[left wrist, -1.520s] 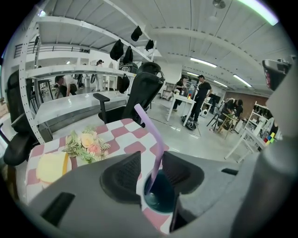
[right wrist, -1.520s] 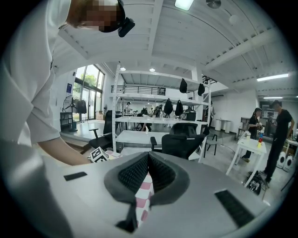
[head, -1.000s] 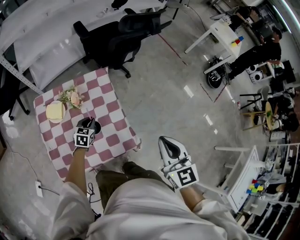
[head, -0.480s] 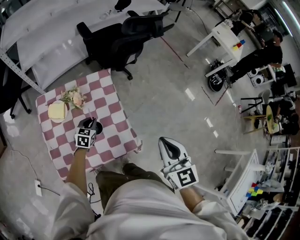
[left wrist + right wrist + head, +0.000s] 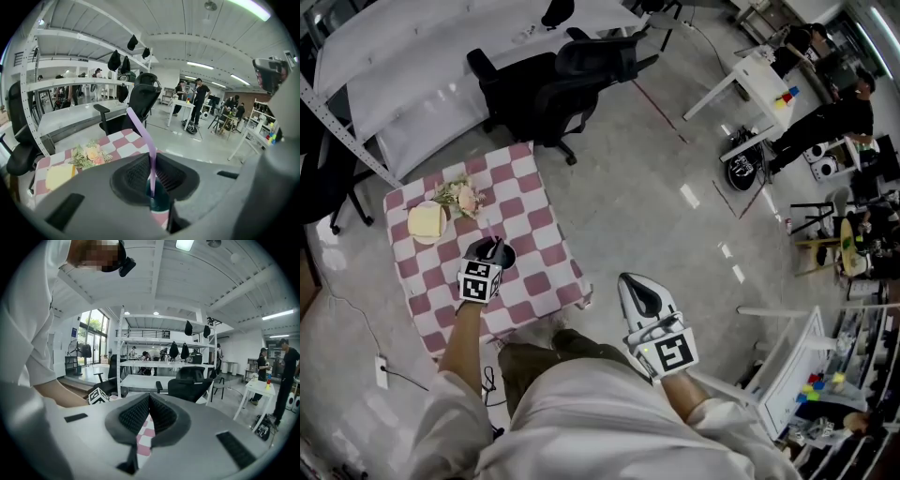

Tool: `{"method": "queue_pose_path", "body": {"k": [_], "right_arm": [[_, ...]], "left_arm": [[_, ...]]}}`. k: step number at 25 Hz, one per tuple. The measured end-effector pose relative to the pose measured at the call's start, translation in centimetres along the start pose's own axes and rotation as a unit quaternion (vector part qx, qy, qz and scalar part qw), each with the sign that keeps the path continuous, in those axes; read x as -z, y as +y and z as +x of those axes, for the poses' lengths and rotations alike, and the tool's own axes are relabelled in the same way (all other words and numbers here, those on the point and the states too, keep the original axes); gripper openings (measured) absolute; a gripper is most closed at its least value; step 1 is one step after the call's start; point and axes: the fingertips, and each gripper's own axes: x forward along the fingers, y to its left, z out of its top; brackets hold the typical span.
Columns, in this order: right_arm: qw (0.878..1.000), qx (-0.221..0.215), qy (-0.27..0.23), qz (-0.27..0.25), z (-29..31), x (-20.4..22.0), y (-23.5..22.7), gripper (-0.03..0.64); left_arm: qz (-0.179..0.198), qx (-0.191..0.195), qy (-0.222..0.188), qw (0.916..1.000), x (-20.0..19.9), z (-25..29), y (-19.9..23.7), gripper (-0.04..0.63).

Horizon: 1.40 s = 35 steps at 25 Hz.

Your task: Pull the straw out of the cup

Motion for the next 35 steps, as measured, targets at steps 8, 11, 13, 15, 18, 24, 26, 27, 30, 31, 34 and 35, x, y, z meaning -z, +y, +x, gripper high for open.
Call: {"method": "queue_pose_path", "body": {"k": [8, 11, 13, 15, 18, 24, 26, 27, 30, 31, 34, 35], "right_arm": [[1.000, -0.018, -0.016, 0.006, 0.9, -0.6, 0.9, 0.003], [0.999, -0.026, -0.023, 0.008, 1.2, -1.0, 1.2, 0.003], [0.999, -0.030, -0.030, 0.008, 1.4, -1.4, 1.4, 0.003], [0.999, -0.034, -0.034, 0.010, 1.6, -1.6, 1.5, 0.003], [0.998, -0.040, -0.038, 0.012, 2.0, -1.8, 1.8, 0.003], [0.997, -0.054, -0.053, 0.015, 2.7, -2.7, 2.5, 0.003], [0.996, -0.059, -0.057, 0.016, 2.8, -2.9, 2.8, 0.003], [0.996, -0.062, -0.059, 0.016, 2.9, -3.0, 3.0, 0.003], [0.995, -0.070, -0.067, 0.017, 3.2, -3.2, 3.5, 0.003], [0.995, -0.073, -0.069, 0.017, 3.3, -3.3, 3.6, 0.003], [0.994, -0.079, -0.075, 0.017, 3.5, -3.7, 4.0, 0.003], [0.994, -0.081, -0.077, 0.017, 3.6, -3.8, 4.1, 0.003]], "left_arm": [[0.015, -0.003, -0.024, 0.9996, -2.7, -2.5, -0.7, 0.034], [0.024, -0.005, -0.034, 0.9991, -4.0, -3.8, -1.0, 0.034], [0.031, -0.007, -0.041, 0.9987, -4.9, -4.7, -1.3, 0.034], [0.038, -0.008, -0.047, 0.9981, -5.8, -5.7, -1.5, 0.032], [0.048, -0.010, -0.057, 0.9971, -7.0, -7.1, -1.9, 0.032], [0.063, -0.012, -0.077, 0.9950, -9.6, -10.2, -2.8, 0.032], [0.068, -0.011, -0.084, 0.9941, -10.5, -11.3, -3.3, 0.032], [0.070, -0.010, -0.087, 0.9937, -10.9, -11.8, -3.6, 0.032], [0.079, -0.012, -0.094, 0.9923, -12.1, -13.6, -4.1, 0.032], [0.081, -0.013, -0.098, 0.9918, -12.5, -14.2, -4.2, 0.032], [0.086, -0.014, -0.111, 0.9901, -13.9, -16.1, -5.0, 0.032], [0.087, -0.014, -0.114, 0.9895, -14.3, -16.7, -5.2, 0.032]]}}
